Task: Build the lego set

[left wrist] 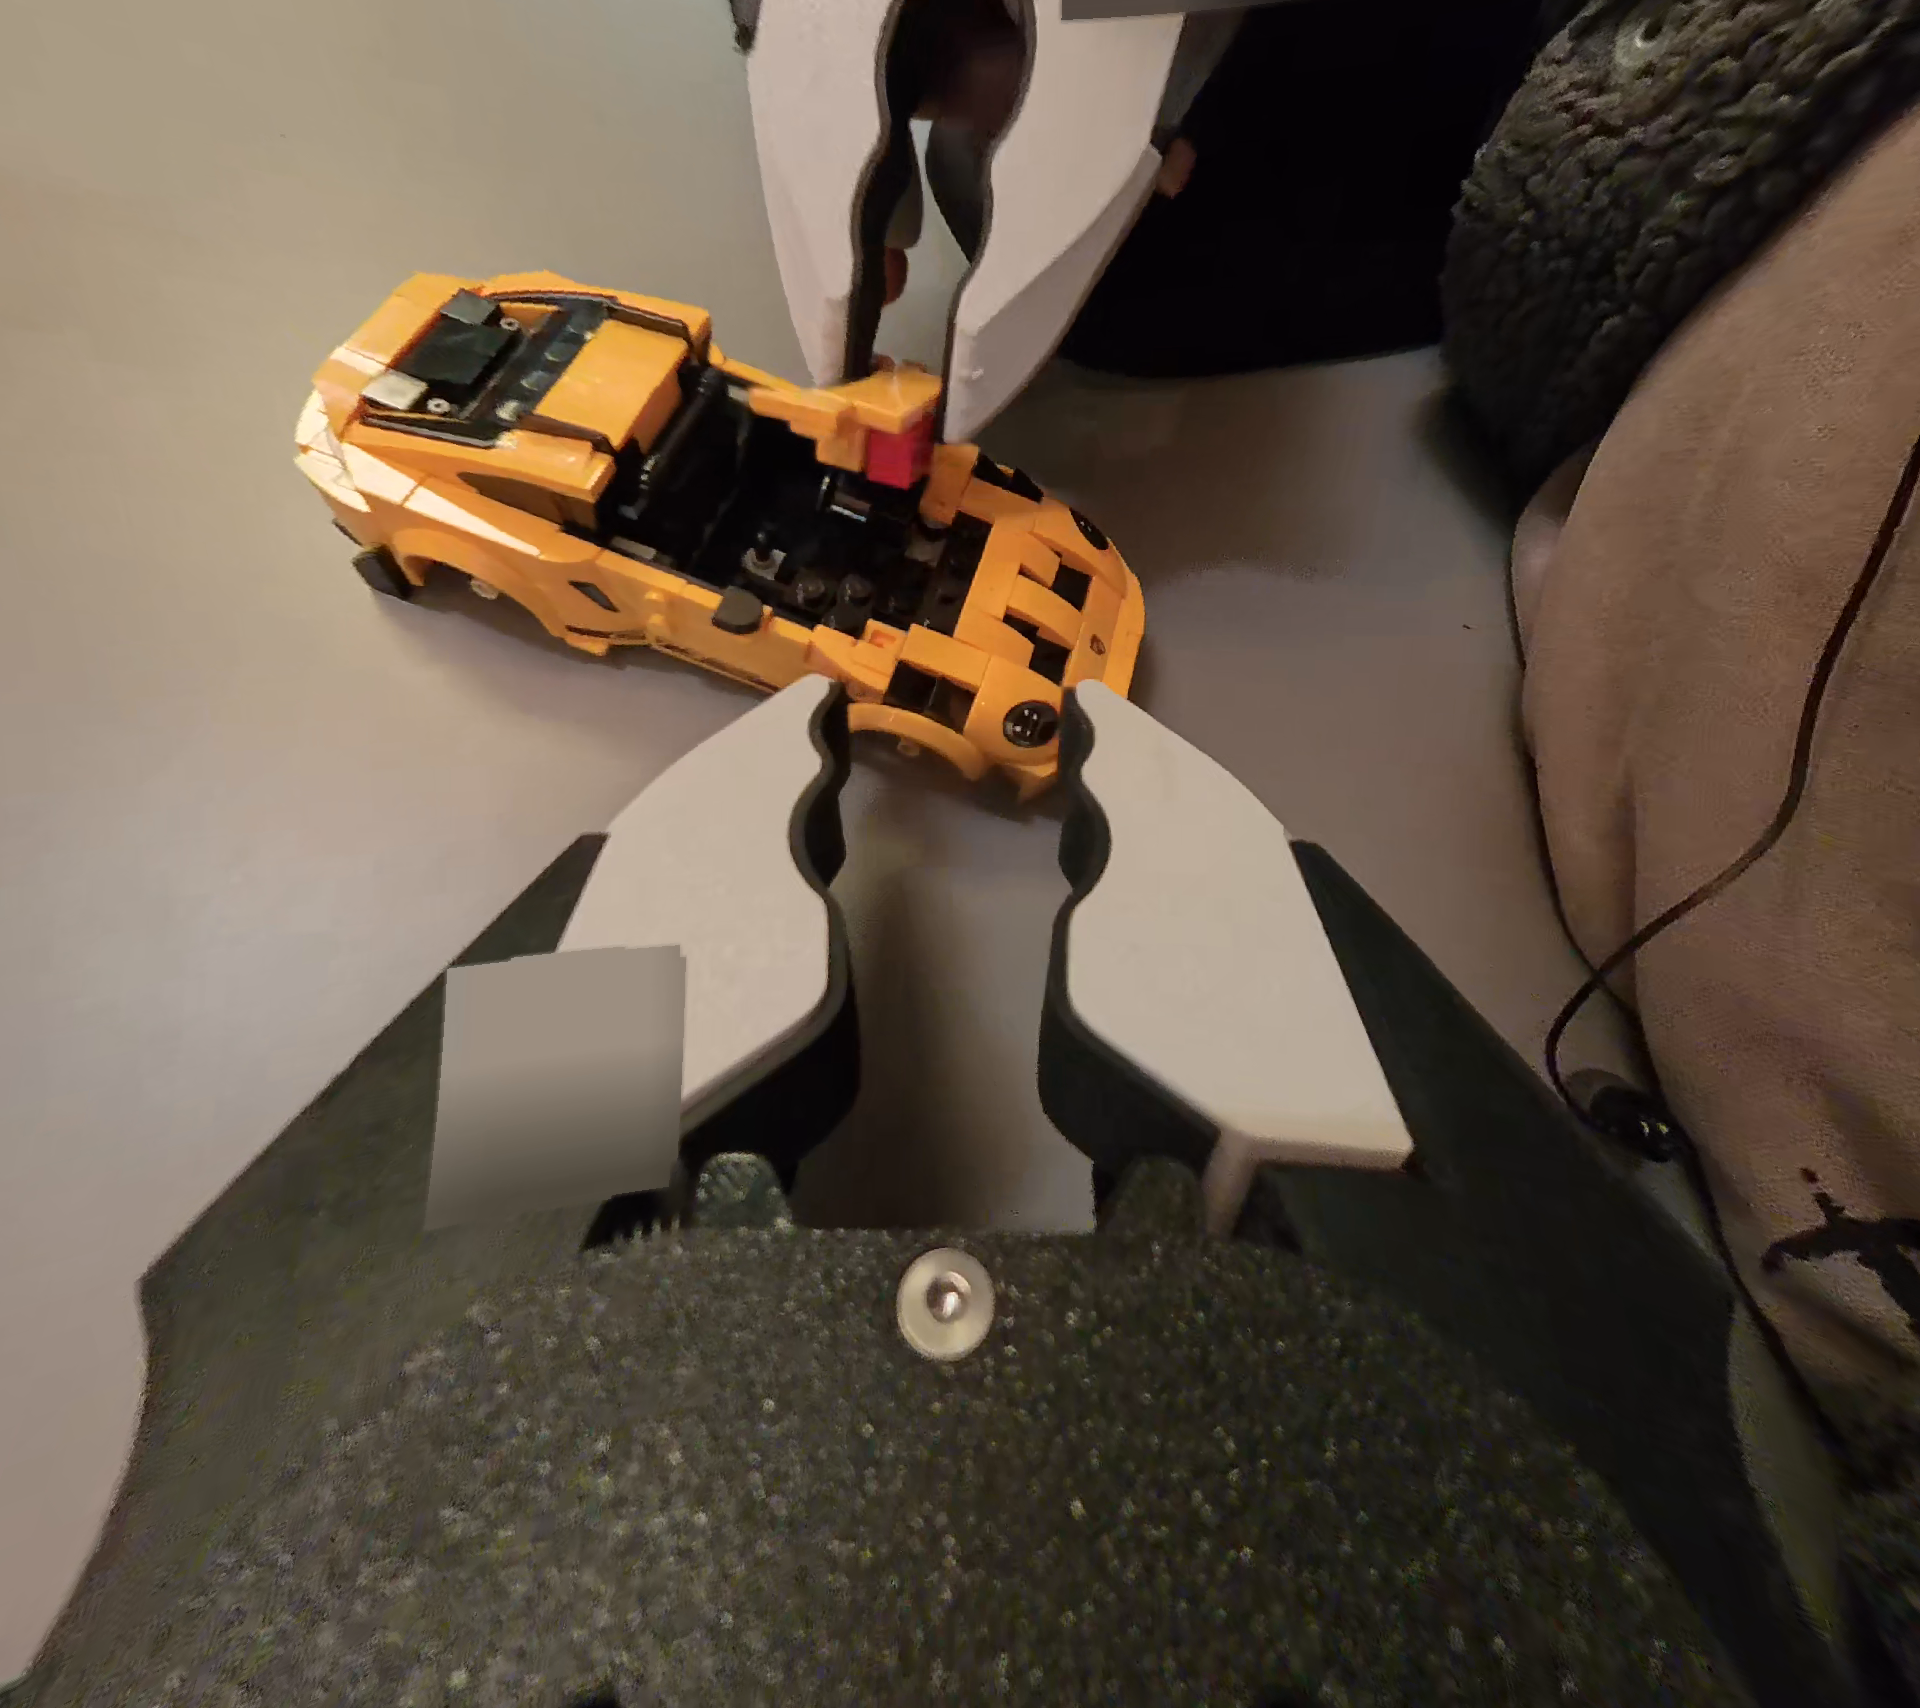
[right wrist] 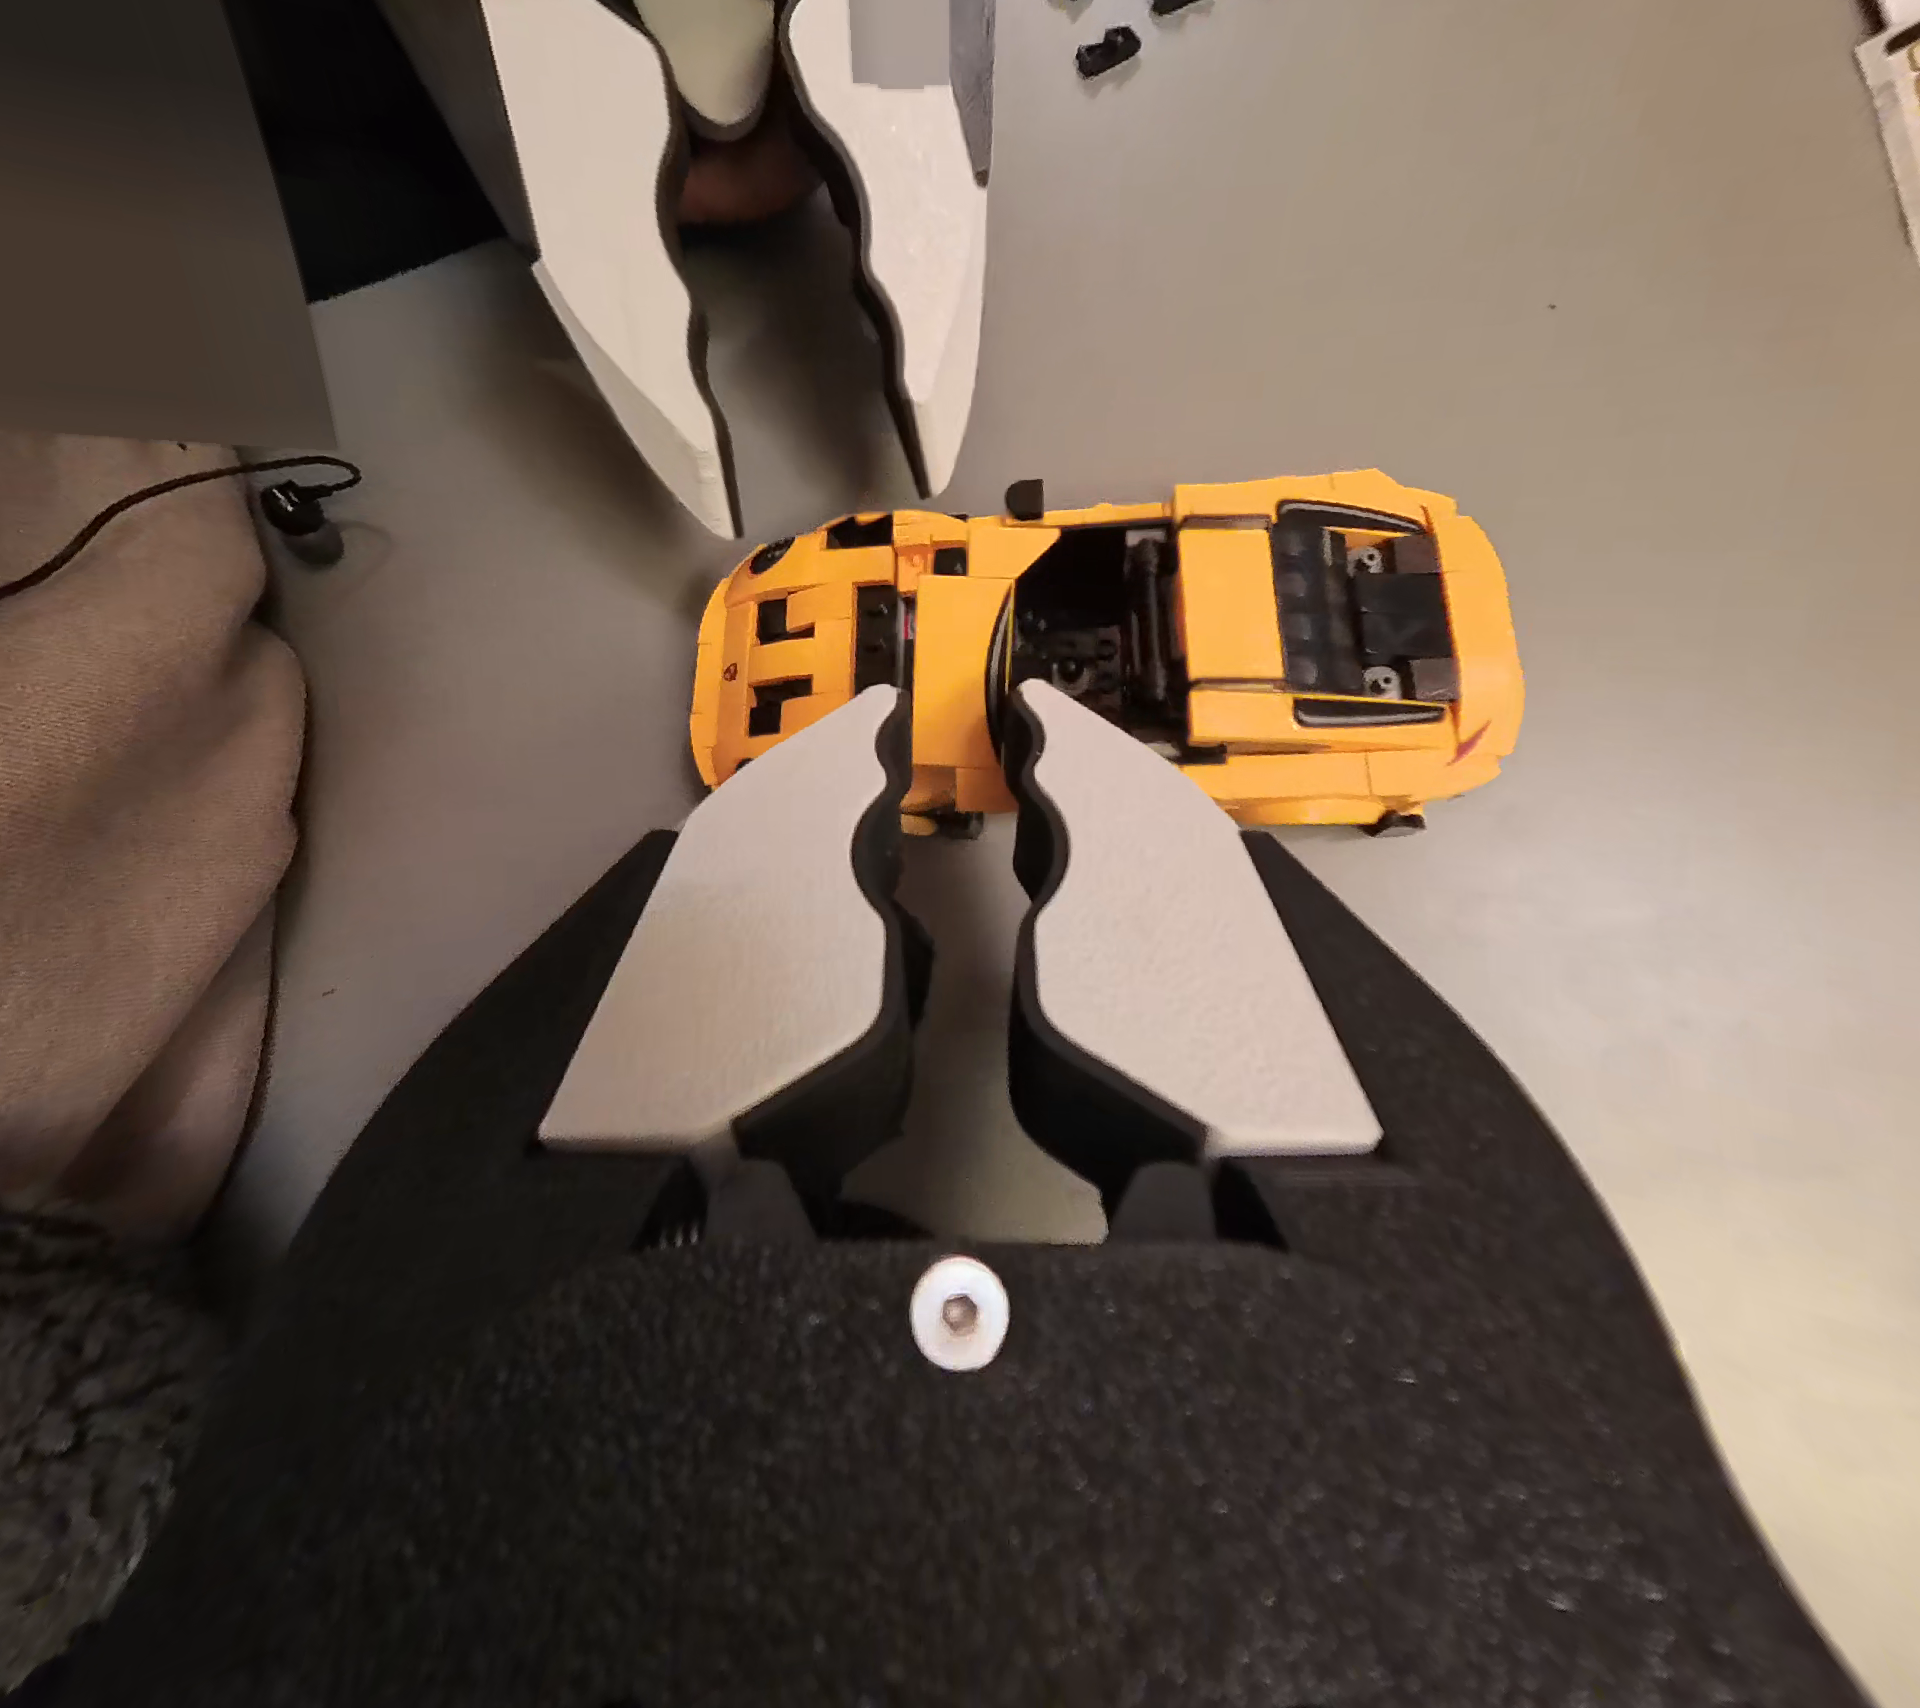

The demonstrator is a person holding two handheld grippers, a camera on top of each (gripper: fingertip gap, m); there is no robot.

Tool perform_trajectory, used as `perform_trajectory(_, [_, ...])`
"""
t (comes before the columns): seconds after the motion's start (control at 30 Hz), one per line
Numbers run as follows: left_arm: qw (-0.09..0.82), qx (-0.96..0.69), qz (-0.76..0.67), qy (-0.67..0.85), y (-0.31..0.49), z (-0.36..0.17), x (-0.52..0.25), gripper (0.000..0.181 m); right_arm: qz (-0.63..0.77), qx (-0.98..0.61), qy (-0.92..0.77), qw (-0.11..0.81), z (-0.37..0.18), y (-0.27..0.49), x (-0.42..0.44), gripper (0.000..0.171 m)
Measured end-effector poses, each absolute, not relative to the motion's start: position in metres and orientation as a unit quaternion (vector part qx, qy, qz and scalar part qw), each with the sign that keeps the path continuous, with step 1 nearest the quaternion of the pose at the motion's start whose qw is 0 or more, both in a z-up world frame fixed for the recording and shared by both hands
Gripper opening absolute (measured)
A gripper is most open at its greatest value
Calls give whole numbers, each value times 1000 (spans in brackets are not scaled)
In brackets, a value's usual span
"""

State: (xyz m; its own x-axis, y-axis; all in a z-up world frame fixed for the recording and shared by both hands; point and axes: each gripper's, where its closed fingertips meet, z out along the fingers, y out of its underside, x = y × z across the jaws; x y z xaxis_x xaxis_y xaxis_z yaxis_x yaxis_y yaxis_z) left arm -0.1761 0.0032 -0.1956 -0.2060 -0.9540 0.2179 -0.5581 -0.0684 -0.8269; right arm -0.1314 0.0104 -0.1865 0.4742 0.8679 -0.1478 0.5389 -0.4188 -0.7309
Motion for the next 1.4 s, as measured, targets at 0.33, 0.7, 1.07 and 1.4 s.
perform_trajectory(0.33, [258,-587,-430,635,23,-184,-167,34,229,-817,-457,267,-191,8,-139,16])
perform_trajectory(0.7, [219,-515,-422,713,16,-191,-148,39,205,-826,-462,250,-195,6,-141,16])
perform_trajectory(1.07, [219,-509,-401,730,17,-197,-148,25,168,-833,-479,221,-198,11,-146,16])
perform_trajectory(1.4, [224,-504,-407,728,15,-192,-149,25,141,-839,-489,193,-199,11,-145,16])
